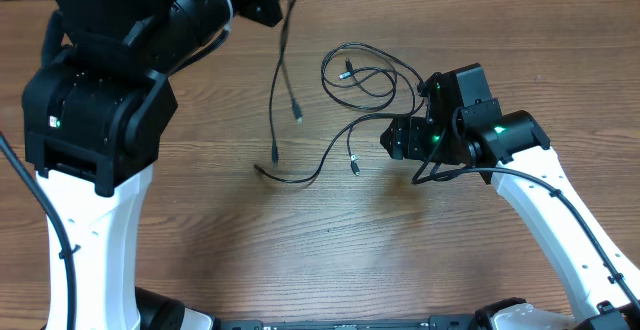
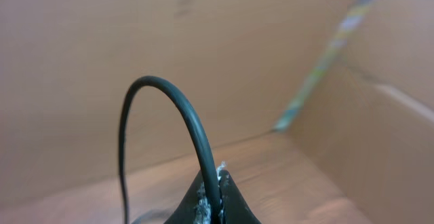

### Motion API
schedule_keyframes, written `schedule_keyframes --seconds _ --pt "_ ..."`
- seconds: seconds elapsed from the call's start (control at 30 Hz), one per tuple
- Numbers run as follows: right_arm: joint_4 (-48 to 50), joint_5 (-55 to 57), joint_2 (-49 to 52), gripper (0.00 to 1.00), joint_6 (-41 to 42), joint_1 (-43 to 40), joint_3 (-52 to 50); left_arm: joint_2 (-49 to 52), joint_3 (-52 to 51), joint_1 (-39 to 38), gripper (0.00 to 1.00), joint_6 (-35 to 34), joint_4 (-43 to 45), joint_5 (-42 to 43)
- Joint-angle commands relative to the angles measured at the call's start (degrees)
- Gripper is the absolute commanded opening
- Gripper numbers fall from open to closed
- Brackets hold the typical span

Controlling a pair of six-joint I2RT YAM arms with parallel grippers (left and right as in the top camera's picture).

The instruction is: Untangle cables

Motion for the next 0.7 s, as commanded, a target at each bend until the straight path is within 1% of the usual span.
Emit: schedule_keyframes --seconds 0.0,0.1,0.2,0.33,0.5,0.67 --pt "0.2 0.4 -0.2 0.77 -0.3 0.0 1.2 0.9 0.7 3.1 0.04 -0.2 -4.5 -14.1" --pt "0.3 0.4 -0.2 0.78 -0.3 0.0 1.2 2.2 0.7 7.2 0.04 -0.6 -10.7 -19.0" --pt "0.3 0.4 -0.2 0.78 -0.3 0.0 1.2 3.8 0.7 12.6 0.04 -3.6 -16.0 -23.3" --pt "-0.1 0.4 -0.2 0.78 -0.3 0.0 1.2 5.6 0.7 21.2 0.04 -5.4 -20.3 -27.7" --pt "0.2 0.4 -0.2 0.77 -0.3 0.0 1.2 6.4 0.7 32.5 0.04 -7.8 -23.7 -28.0" --pt "0.4 0.4 -0.2 0.77 -0.3 0.0 1.2 6.5 0.7 40.2 0.04 -8.3 -23.1 -27.9"
